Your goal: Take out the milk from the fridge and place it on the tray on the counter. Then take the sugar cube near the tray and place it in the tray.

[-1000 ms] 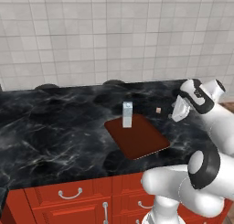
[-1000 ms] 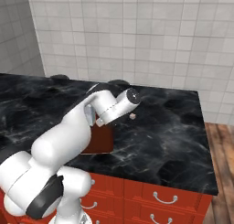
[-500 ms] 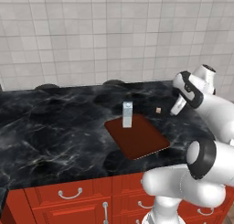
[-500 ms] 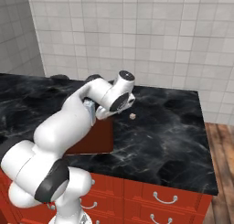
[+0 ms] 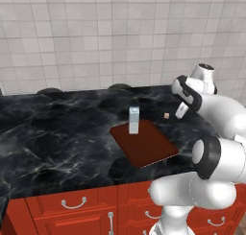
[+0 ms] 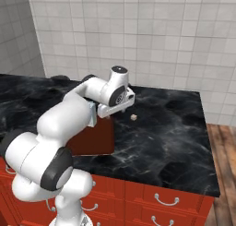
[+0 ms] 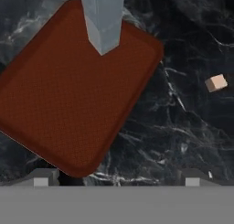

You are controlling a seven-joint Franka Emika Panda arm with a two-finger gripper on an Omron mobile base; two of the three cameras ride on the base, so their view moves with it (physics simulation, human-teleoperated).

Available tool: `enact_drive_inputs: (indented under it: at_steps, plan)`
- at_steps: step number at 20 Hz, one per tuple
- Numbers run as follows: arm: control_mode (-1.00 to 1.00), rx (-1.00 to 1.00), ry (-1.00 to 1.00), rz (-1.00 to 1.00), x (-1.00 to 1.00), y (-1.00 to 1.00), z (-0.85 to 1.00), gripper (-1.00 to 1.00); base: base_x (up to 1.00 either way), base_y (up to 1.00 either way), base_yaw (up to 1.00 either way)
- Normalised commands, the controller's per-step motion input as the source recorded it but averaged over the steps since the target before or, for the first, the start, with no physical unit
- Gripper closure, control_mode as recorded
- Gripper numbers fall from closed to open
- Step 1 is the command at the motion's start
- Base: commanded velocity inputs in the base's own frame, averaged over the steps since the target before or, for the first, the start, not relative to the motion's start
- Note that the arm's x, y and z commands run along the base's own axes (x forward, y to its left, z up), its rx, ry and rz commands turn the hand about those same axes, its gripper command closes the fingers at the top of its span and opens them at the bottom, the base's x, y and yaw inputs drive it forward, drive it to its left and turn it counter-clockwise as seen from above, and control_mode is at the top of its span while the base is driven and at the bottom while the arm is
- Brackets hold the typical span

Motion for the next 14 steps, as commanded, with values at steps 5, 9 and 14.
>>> enact_drive_inputs:
  at_steps: [5, 9, 14]
  plan:
    - [-1.0, -0.14, 0.08, 0.09, 0.15, -0.01, -0.01, -1.0, 0.0, 0.0, 0.0]
    - [-1.0, -0.07, 0.13, 0.22, 0.2, -0.08, -0.08, -1.0, 0.0, 0.0, 0.0]
    - [-1.0, 0.0, 0.07, 0.26, 0.25, -0.31, -0.04, -1.0, 0.0, 0.0, 0.0]
